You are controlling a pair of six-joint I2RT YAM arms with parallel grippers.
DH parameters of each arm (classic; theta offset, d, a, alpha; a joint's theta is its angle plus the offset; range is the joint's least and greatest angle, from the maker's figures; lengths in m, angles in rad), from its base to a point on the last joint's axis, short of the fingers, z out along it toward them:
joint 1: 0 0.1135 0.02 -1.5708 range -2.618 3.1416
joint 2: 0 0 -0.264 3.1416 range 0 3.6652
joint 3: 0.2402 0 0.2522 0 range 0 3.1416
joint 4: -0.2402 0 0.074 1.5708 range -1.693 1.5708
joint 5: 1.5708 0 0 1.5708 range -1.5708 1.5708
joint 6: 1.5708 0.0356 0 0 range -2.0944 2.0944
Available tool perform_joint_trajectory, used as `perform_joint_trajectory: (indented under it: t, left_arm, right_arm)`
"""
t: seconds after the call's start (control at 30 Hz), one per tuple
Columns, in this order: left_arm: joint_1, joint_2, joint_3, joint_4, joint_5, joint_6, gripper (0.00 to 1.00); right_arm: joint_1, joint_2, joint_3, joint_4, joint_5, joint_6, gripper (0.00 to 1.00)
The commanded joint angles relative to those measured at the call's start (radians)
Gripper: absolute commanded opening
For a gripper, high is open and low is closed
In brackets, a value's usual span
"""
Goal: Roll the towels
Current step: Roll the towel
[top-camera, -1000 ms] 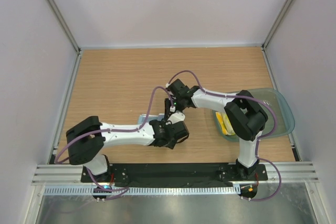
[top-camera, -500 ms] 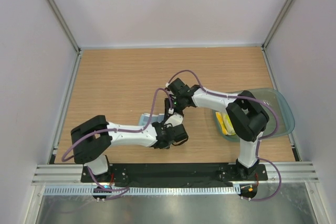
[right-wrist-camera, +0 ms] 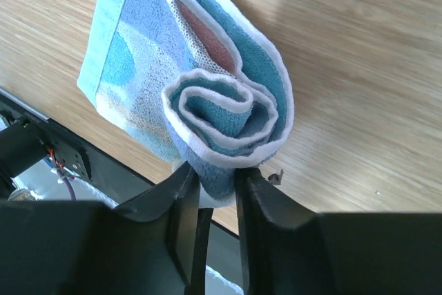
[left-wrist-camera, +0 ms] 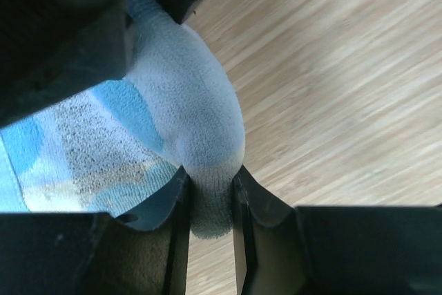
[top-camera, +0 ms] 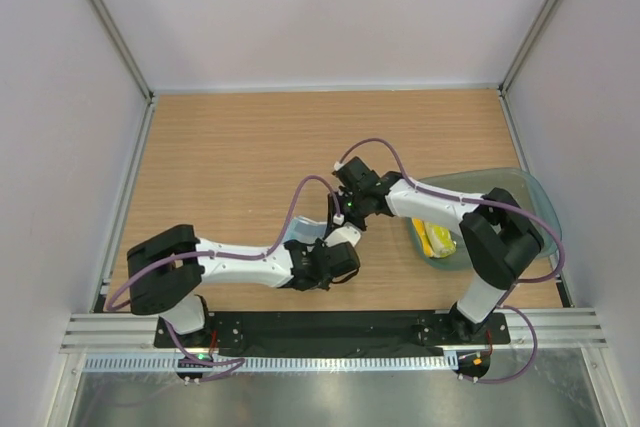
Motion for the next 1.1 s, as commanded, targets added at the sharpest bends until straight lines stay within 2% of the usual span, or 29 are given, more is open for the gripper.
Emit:
perform_joint_trajectory:
  t: [0.0,0.2,0.3,0.47,0.57,0.77,0.9,0.93,1.07]
  left_arm:
    - [0.038,-0.034,-0.062,-0.006,0.101,-0.052,0.13]
    - [0.049,-0.094,-0.103,-0.002,0.132,-0.040,0.11]
    - [0.054,-0.117,-0.117,-0.002,0.135,-0.043,0.11]
    - [0.081,-0.169,-0.163,0.049,0.210,-0.047,0.09]
    - [0.116,-0.232,-0.201,0.106,0.311,-0.057,0.09]
    - [0.294,-0.342,-0.292,0.213,0.590,-0.093,0.08]
    - [0.452,-0.404,-0.399,0.396,0.789,-0.184,0.07]
    - [0.507,-0.410,-0.443,0.424,0.812,-0.207,0.07]
    - [0.592,-0.401,-0.519,0.555,0.923,-0.315,0.06]
  right_arm:
    - [-0.024,-0.065,-0.011,-0.102,0.049,-0.022,0.36]
    - [-0.111,-0.056,0.046,-0.132,0.074,-0.055,0.44]
    - [-0.156,-0.042,0.070,-0.152,0.078,-0.078,0.53]
    - [-0.205,-0.034,0.109,-0.186,0.112,-0.101,0.54]
    - [-0.213,-0.042,0.128,-0.203,0.130,-0.104,0.54]
    - [-0.222,-0.080,0.129,-0.211,0.131,-0.103,0.54]
    - [-0.222,-0.100,0.106,-0.198,0.111,-0.098,0.54]
    - [-0.222,-0.105,0.098,-0.195,0.109,-0.097,0.55]
    - [-0.222,-0.118,0.073,-0.169,0.077,-0.097,0.54]
